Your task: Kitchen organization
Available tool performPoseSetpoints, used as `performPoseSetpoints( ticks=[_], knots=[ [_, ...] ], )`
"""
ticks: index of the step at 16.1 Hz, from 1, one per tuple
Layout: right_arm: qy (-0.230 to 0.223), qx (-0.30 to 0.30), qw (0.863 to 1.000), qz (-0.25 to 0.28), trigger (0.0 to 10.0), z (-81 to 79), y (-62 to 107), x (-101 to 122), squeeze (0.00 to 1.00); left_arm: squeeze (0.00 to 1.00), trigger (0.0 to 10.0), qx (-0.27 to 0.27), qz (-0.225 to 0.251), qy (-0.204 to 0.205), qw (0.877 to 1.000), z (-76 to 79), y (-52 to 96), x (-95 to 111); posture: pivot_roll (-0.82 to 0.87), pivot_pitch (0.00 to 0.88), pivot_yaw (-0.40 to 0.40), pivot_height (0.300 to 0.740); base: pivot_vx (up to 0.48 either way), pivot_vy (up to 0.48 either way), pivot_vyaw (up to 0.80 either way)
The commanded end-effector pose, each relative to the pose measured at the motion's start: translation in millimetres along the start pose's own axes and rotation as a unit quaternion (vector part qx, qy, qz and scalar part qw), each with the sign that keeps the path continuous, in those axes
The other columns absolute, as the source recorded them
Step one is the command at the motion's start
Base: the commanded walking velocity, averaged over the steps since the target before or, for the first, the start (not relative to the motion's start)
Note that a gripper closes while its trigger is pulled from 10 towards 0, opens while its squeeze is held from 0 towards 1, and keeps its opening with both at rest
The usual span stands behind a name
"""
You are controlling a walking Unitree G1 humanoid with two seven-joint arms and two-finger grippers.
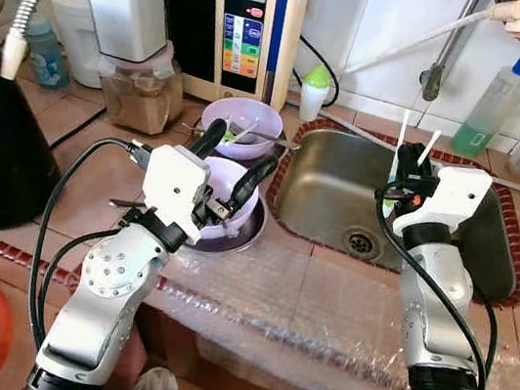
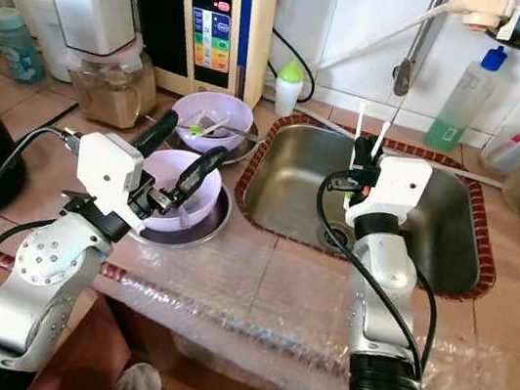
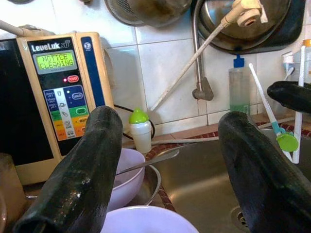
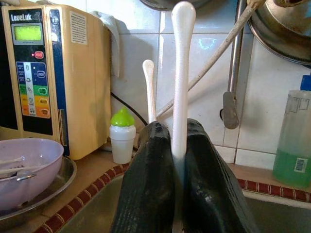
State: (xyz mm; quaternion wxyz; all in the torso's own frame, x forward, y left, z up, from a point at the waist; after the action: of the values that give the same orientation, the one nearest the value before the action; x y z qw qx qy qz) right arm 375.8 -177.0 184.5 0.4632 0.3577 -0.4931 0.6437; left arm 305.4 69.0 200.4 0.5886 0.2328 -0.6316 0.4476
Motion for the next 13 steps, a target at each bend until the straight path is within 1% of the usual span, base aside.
performPoseSetpoints(
  ticks=[1,4,9,11,13],
  knots=[
    [0.003,0.004,1.000,0.003,0.0,-1.6,-2.7,1,0.00,0.00,10.0,0.003,0.010,-0.008,1.000,-0.5,-0.4,7,-0.03,0.000,0.025,0.740,0.000,-0.360,0.00],
    [0.009,0.012,1.000,0.008,0.0,-5.9,-2.9,3,0.00,0.00,10.0,0.004,0.012,-0.009,1.000,-0.3,-1.1,7,-0.03,0.000,0.025,0.740,0.000,-0.390,0.00],
    [0.012,0.018,1.000,0.010,0.0,-9.7,-4.2,3,0.00,0.00,10.0,0.006,0.013,-0.012,1.000,-1.8,-1.7,8,-0.03,0.000,0.028,0.740,0.000,-0.376,0.67],
    [0.009,0.024,1.000,0.010,0.0,-12.0,-4.2,2,0.00,0.00,10.0,0.013,0.015,-0.009,1.000,-3.7,-0.9,9,-0.03,0.000,0.028,0.740,0.000,0.000,0.46],
    [0.006,0.032,0.999,0.009,0.0,-15.3,-4.0,1,0.00,0.00,10.0,0.022,0.017,-0.014,1.000,-6.4,-0.4,10,-0.02,0.000,0.024,0.740,0.000,0.000,0.00]
  ],
)
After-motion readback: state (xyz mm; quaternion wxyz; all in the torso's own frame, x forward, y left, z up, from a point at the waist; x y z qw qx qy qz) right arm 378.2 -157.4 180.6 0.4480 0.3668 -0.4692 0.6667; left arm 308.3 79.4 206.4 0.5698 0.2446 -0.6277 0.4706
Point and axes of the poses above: a point about 5 cm out from each wrist's last joint towards the gripper, its own y axis pointing back from the gripper into the wrist, its own x axis along the axis of the wrist's last joint, z = x × y, the point moved 6 cm from there along -y, pointing out of the wrist towards the gripper, and after that the axes turned 13 degrees about y, right-handed, at the moved point
